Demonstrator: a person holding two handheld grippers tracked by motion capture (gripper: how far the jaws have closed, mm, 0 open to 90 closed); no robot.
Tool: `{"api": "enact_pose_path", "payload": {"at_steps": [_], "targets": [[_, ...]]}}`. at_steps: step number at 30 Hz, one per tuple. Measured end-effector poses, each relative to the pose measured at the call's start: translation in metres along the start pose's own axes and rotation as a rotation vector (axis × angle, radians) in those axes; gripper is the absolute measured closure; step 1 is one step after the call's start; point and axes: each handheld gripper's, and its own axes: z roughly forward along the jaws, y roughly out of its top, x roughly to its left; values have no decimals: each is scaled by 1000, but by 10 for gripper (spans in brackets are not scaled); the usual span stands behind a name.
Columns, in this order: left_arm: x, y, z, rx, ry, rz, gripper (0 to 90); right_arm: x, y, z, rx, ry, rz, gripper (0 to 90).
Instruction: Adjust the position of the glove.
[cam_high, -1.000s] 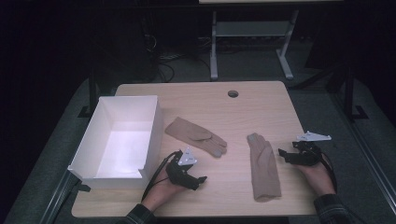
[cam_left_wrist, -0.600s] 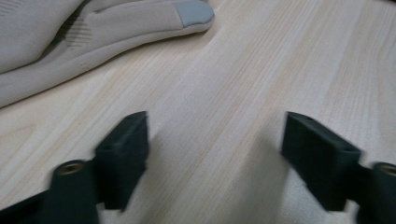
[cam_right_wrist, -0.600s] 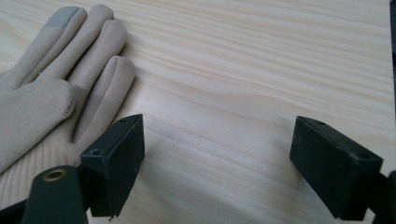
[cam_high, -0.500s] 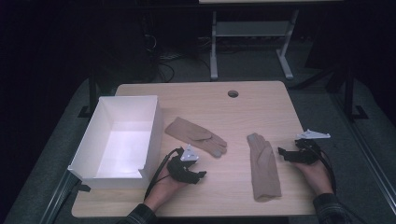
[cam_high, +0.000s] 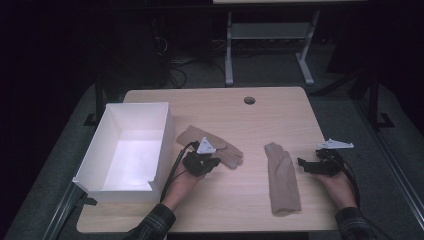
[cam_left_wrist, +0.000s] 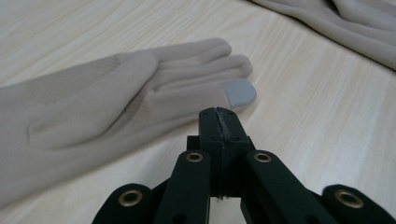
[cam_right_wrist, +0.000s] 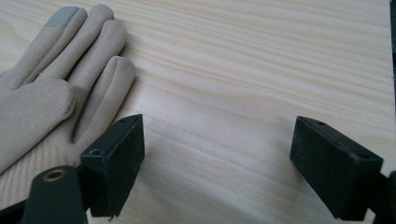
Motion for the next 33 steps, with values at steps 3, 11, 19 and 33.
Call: {"api": "enact_pose_path", "payload": {"at_steps": [3,11,19,33], "targets": [[4,4,8,6,19,6,896,0,0,0,0,0,0,176],[18,13,25,17,41,1,896,0,0,0,3,3,-2,175],[16,12,41,72,15,12,896,0,0,0,3,3,-2,176],[-21,35,68,43,-95,37,896,1,0,-1,4,4,-2,175]]}}
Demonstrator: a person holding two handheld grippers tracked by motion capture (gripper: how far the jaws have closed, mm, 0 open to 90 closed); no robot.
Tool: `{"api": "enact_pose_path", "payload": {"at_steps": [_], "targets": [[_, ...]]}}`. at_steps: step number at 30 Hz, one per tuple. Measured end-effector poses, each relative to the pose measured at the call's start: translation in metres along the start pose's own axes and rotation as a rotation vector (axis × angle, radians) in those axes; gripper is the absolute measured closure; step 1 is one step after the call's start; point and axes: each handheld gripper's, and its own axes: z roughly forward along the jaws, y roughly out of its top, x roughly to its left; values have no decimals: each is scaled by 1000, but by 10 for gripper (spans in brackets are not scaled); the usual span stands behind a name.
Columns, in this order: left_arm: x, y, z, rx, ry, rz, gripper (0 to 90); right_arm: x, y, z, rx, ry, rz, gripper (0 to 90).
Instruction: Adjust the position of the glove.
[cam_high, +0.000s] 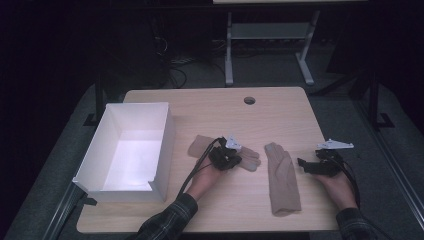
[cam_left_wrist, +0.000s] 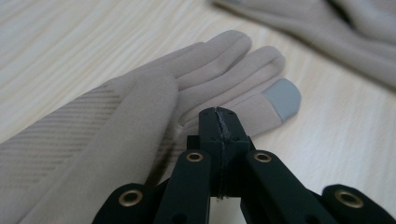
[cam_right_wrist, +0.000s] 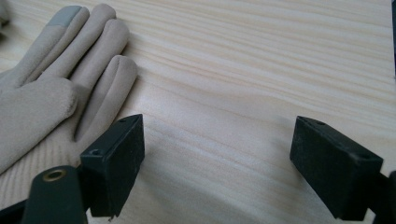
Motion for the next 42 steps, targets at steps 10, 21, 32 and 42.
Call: {"api": "enact_pose_path", "payload": {"at_steps": [10,21,32,42], "targets": [[0,5,-6,-26,-18,-2,896,0,0,0,0,0,0,175],[46,-9,-45,-49,113,-92,896,0,0,0,0,1,-2,175],[70,-31,-41,46,210,-180,896,0,0,0,-1,3,-4,175],[59,-33,-44,72,199,-183,896,0,0,0,-1,4,-5,175]]}}
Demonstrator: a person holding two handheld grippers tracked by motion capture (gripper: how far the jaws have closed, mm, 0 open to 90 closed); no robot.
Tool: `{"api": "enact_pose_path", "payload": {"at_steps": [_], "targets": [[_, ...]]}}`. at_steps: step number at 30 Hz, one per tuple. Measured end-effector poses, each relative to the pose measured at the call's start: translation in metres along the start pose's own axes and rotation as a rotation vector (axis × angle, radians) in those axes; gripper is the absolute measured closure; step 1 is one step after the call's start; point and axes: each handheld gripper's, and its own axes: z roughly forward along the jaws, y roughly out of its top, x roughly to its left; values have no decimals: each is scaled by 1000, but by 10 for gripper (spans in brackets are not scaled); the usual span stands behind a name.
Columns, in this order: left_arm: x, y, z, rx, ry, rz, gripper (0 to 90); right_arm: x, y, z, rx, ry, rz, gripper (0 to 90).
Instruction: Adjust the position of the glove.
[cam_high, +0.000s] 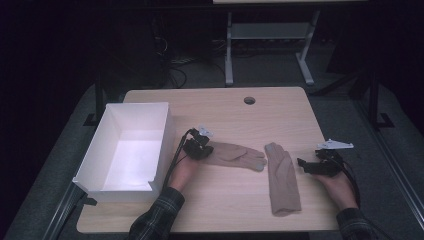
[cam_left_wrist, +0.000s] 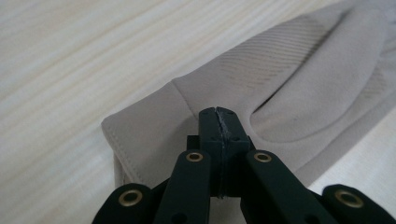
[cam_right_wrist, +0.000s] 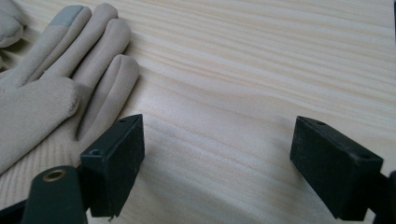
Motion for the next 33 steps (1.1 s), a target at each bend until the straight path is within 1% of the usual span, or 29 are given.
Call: {"api": "enact_pose_path", "payload": {"at_steps": [1,2,5,7,8,9,10,11,12,13,14,15,16,17,18,19,20,21,22,23,24,25,26,27,29,30,31,33], "targets": [[-3,-1,-2,4,-1,8,896,0,0,0,0,0,0,175],[-3,-1,-2,4,-1,8,896,0,0,0,0,0,0,175],[-14,-5,-7,28,-6,36,896,0,0,0,0,1,0,175],[-21,-10,-11,33,-10,44,897,0,0,0,0,1,0,175],[-27,-15,-16,35,-22,44,897,0,0,0,0,1,0,175],[-30,-18,-18,38,-30,48,897,0,0,0,0,1,0,175],[-32,-21,-21,49,-36,58,897,0,0,0,0,2,0,175],[-34,-24,-24,48,-48,58,896,0,0,0,0,2,0,175],[-34,-24,-24,48,-48,58,896,0,0,0,0,2,0,175],[-39,-30,-29,50,-73,59,896,0,0,0,0,2,0,175],[-42,-33,-31,50,-91,60,896,0,0,0,0,3,0,175],[-42,-33,-31,50,-91,60,897,0,0,0,0,3,0,175],[-45,-39,-34,49,-134,61,896,0,0,0,0,3,-1,175],[-45,-39,-34,49,-134,61,896,0,0,0,0,3,-1,175],[-49,-43,-36,44,-178,60,896,0,0,0,0,3,0,175],[-49,-43,-36,44,-178,60,896,0,0,0,0,3,0,175],[-53,-45,-37,44,-196,59,896,0,0,0,0,3,-1,175],[-57,-48,-39,48,-233,76,896,0,0,0,0,3,-1,175],[-57,-48,-39,48,-233,76,896,0,0,0,0,3,-1,175],[-63,-50,-40,41,-248,70,896,0,0,0,0,3,-2,175],[-70,-52,-41,41,-267,89,896,0,0,0,0,3,-2,175],[-70,-52,-41,41,-267,89,896,0,0,0,0,3,-2,175],[-76,-53,-42,45,-283,117,896,0,0,0,0,3,-2,175],[-77,-52,-43,49,-289,135,895,1,0,0,0,3,-1,175],[-78,-51,-43,42,-291,136,895,0,0,0,0,3,-2,175],[-76,-48,-47,32,-282,154,894,1,0,0,0,3,-2,175],[-76,-48,-47,32,-282,154,894,1,0,0,0,3,-2,175],[-70,-46,-54,15,-247,163,894,1,0,0,0,4,-2,175]]}}
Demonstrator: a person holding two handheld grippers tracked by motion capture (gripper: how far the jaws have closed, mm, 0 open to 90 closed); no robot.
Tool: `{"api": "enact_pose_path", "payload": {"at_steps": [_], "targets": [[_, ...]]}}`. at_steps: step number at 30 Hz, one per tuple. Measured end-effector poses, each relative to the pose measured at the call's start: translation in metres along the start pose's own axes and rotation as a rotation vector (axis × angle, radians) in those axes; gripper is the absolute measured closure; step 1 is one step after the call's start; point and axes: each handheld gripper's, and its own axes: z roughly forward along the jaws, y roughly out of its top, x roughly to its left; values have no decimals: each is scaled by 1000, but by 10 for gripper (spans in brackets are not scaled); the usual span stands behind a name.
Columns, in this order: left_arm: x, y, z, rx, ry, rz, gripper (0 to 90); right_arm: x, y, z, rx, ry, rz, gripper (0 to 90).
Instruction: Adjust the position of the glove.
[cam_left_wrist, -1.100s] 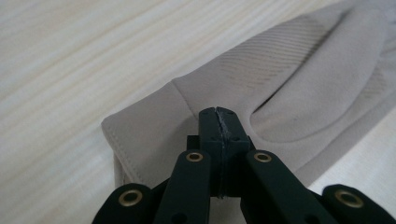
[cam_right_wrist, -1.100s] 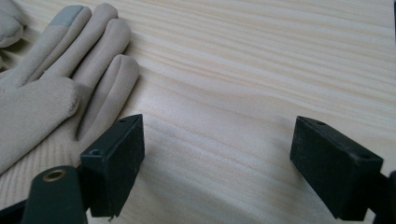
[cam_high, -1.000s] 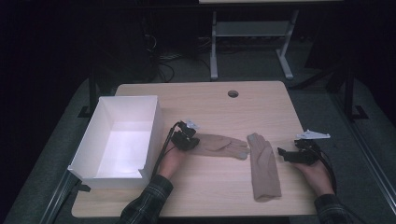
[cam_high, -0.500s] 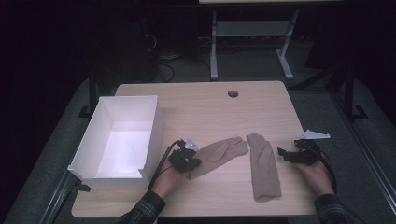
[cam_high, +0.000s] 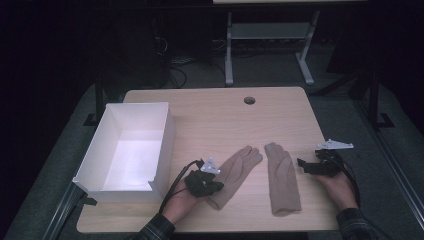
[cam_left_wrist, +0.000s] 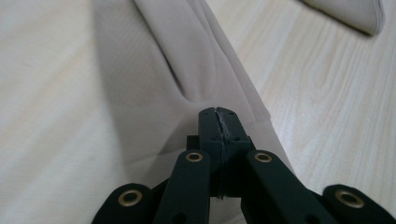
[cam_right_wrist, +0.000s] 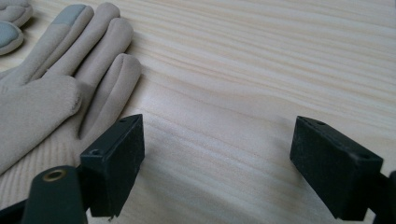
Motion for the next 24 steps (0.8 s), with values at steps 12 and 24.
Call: {"api": "enact_pose_path", "payload": {"at_steps": [12,24], "targets": [[8,-5,4,53,43,-5,894,0,0,0,0,3,-3,175],[-13,11,25,44,-52,39,893,0,0,0,0,3,-3,175]]}}
